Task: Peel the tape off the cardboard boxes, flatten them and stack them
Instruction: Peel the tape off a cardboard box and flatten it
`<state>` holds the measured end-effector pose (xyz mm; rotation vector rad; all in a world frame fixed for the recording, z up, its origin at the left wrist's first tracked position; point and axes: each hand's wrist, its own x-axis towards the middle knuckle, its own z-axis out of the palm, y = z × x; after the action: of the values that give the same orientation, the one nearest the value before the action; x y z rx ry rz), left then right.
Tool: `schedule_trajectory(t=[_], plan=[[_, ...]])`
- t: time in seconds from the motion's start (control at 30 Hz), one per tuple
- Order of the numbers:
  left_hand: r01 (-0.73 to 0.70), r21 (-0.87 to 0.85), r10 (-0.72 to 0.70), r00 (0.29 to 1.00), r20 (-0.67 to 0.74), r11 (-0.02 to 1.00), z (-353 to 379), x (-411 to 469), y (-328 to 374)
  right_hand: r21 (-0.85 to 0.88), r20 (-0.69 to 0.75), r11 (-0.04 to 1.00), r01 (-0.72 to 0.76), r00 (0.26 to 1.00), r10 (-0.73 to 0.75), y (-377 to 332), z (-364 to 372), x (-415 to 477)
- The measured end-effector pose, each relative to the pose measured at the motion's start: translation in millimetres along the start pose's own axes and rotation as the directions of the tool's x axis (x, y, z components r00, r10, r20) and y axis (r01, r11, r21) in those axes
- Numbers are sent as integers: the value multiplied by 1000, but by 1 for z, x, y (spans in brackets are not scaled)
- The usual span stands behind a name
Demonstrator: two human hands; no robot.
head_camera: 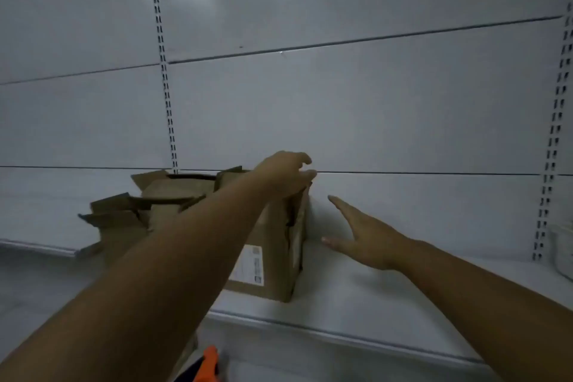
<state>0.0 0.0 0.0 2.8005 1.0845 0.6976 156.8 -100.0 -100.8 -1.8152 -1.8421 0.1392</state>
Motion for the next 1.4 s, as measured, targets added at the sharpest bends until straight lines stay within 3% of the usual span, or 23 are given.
schedule_trajectory(t=[0.17, 0.27, 0.43, 0.63, 0.9, 1.1, 1.2, 1.3, 1.33, 1.4], plan=[[127, 0, -127, 991, -46, 992, -12, -24, -55, 187, 39, 978, 96, 994, -106, -38, 32, 26], [145, -21, -147, 987, -68, 989, -12, -35, -74, 284, -13, 954, 97, 995, -98, -44, 51, 42], [144, -121, -140, 989, 36, 982, -4, -48, -94, 486, -120, 870, 82, 992, -27, -45, 64, 54], [152, -251, -163, 986, -26, 956, -6, -47, -95, 449, -183, 891, 68, 983, 17, -37, 55, 51], [-86, -332, 22, 981, -193, 939, -32, -54, -63, 545, -217, 839, 8, 967, 131, 5, -19, 13], [-151, -577, 48, 981, -190, 802, -6, -60, -45, 727, -263, 683, -72, 890, 373, 58, -76, -30], [-69, -664, 60, 998, -36, 745, 29, -62, -28, 826, -259, 559, -74, 831, 493, 84, -85, -52], [-45, -788, 232, 965, 125, 613, 60, -62, -2, 890, -193, 446, -99, 802, 564, 99, -84, -64], [-75, -824, 287, 952, 108, 561, 68, -60, 6, 901, -178, 421, -102, 799, 575, 101, -83, -67], [-112, -880, 253, 967, 10, 461, 77, -51, 17, 909, -175, 401, -116, 768, 617, 100, -84, -72]])
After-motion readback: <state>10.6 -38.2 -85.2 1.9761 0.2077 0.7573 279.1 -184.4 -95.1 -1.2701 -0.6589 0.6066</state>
